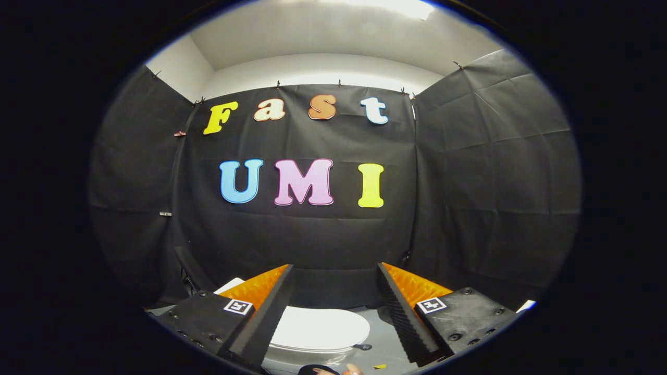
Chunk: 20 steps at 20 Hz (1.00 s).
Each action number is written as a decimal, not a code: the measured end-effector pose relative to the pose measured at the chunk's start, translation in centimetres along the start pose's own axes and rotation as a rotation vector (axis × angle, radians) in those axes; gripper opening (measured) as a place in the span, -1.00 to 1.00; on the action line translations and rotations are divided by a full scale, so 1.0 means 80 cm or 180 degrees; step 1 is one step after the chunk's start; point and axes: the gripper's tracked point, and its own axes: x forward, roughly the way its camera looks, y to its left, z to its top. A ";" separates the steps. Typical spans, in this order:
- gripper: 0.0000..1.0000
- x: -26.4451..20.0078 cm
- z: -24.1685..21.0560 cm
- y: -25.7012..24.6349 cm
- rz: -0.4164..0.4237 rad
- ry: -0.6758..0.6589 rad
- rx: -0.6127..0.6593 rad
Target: Open the toilet lid.
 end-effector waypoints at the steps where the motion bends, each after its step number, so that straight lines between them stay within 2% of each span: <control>1: 0.96 0.000 -0.002 0.000 0.0001 0.0014 -0.0002; 7: 0.96 0.018 -0.023 -0.014 -0.0027 0.0064 0.0198; 14: 0.97 0.063 -0.090 -0.040 -0.0073 0.0321 0.0361; 20: 0.97 0.113 -0.168 -0.070 -0.0120 0.0579 0.0731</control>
